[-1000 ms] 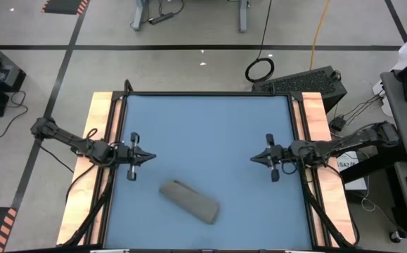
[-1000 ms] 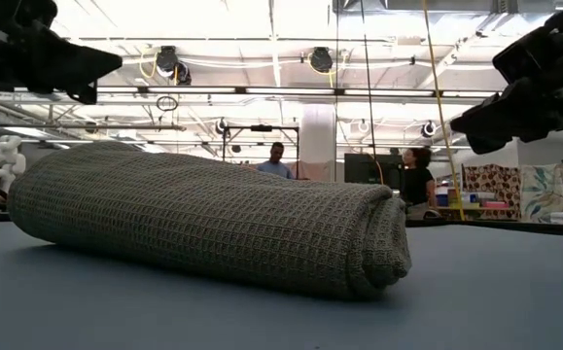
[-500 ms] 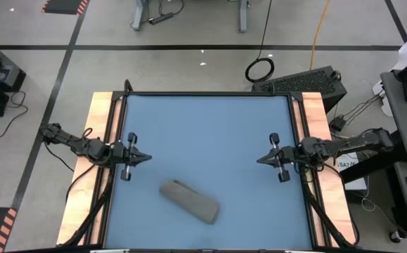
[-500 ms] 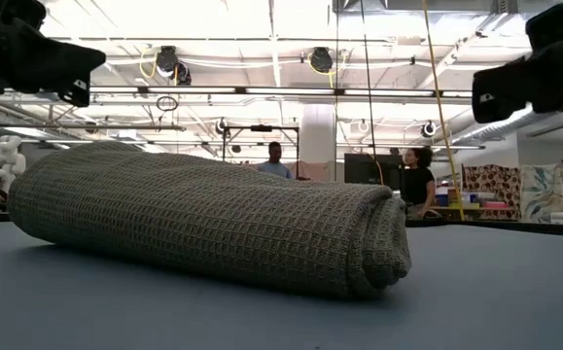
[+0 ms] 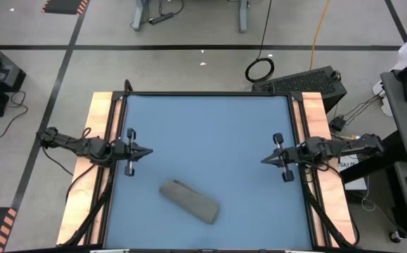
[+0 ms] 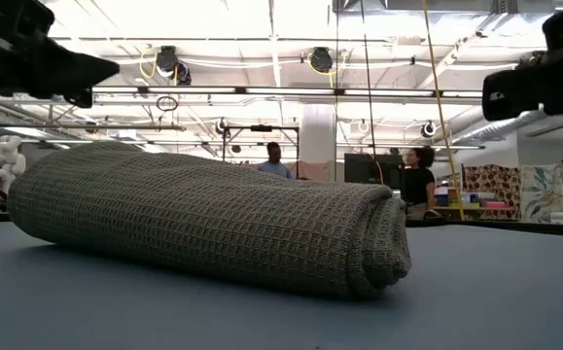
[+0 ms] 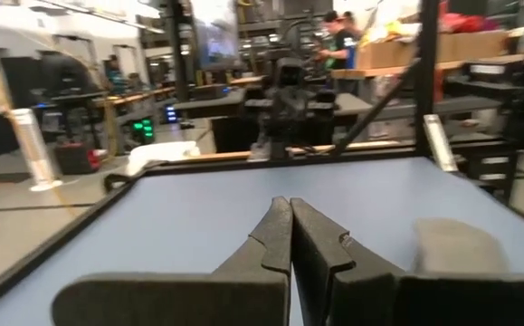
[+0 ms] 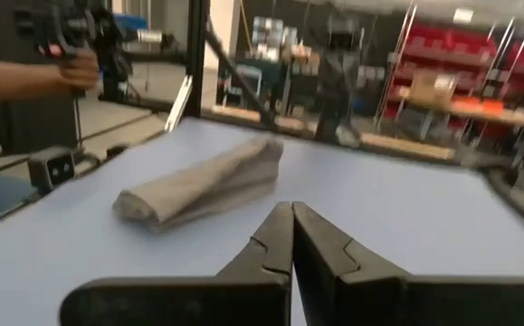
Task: Roll towel
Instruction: Return to Home Position
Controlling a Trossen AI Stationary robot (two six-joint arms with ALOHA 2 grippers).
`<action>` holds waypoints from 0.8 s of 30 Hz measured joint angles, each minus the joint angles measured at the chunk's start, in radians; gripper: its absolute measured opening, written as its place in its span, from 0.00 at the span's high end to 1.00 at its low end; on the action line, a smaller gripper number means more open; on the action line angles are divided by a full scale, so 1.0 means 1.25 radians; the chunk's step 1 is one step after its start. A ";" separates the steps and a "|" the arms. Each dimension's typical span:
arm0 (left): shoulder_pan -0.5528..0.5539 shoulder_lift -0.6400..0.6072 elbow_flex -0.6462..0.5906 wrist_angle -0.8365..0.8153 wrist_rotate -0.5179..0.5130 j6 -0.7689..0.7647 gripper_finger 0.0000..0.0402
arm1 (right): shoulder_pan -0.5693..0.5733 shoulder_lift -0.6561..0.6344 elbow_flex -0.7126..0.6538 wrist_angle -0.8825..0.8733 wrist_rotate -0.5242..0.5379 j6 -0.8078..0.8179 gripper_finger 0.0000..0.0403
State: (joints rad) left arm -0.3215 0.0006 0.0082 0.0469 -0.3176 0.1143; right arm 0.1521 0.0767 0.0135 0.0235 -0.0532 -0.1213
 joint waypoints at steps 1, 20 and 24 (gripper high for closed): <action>0.016 0.000 0.000 0.000 0.000 0.004 0.99 | 0.000 -0.014 0.000 0.000 0.000 -0.009 1.00; 0.228 0.000 0.002 -0.034 0.218 -0.070 0.99 | 0.000 -0.059 0.000 -0.002 0.002 -0.023 1.00; 0.240 0.000 0.002 -0.040 0.253 -0.087 0.99 | 0.000 -0.059 0.000 -0.002 0.002 -0.018 1.00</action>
State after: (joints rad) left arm -0.0221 0.0006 0.0101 -0.0029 -0.0010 0.0053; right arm 0.1520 0.0029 0.0139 0.0208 -0.0502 -0.1432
